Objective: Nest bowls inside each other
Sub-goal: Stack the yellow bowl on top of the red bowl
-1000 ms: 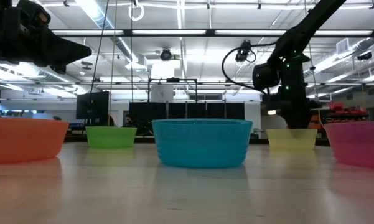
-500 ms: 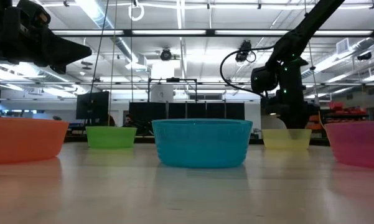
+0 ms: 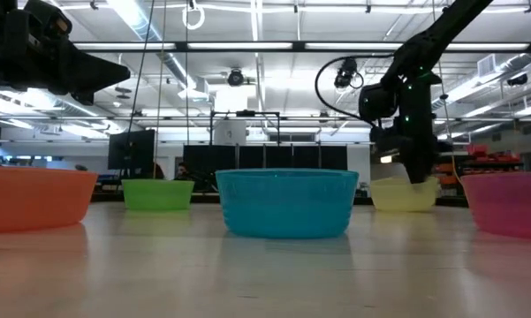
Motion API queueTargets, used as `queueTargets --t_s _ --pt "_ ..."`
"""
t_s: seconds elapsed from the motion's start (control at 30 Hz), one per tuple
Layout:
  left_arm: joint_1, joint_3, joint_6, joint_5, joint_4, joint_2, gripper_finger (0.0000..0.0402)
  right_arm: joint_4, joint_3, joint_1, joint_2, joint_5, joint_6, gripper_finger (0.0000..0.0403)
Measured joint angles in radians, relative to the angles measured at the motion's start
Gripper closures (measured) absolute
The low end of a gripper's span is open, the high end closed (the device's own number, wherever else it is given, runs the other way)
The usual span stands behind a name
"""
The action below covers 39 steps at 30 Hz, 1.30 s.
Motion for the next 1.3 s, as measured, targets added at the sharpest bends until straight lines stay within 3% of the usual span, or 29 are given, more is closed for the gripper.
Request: queueTargets --t_s 0.23,0.47,0.63,0.83,1.07,1.3 --pt "0.000 0.000 0.000 0.000 0.000 0.000 0.0353 -0.034 0.000 0.065 -0.103 -0.008 0.025 0.0400" --pt "0.000 0.000 -0.002 0.000 0.000 0.000 0.0350 -0.144 0.000 0.201 -0.201 -0.060 0.127 0.0401" --pt "0.000 0.000 -0.002 0.000 -0.001 0.000 0.0350 -0.286 -0.001 0.357 -0.267 -0.064 0.249 0.0402" --pt "0.000 0.000 -0.003 0.000 -0.001 0.000 0.0354 -0.297 -0.001 0.606 -0.332 -0.069 0.471 0.0402" --pt "0.000 0.000 -0.005 0.000 -0.001 0.000 0.0358 -0.268 0.000 0.918 -0.309 -0.087 0.745 0.0402" --pt "0.000 0.000 -0.007 0.000 -0.003 0.000 0.0358 -0.196 0.000 1.067 -0.241 -0.100 0.909 0.0403"
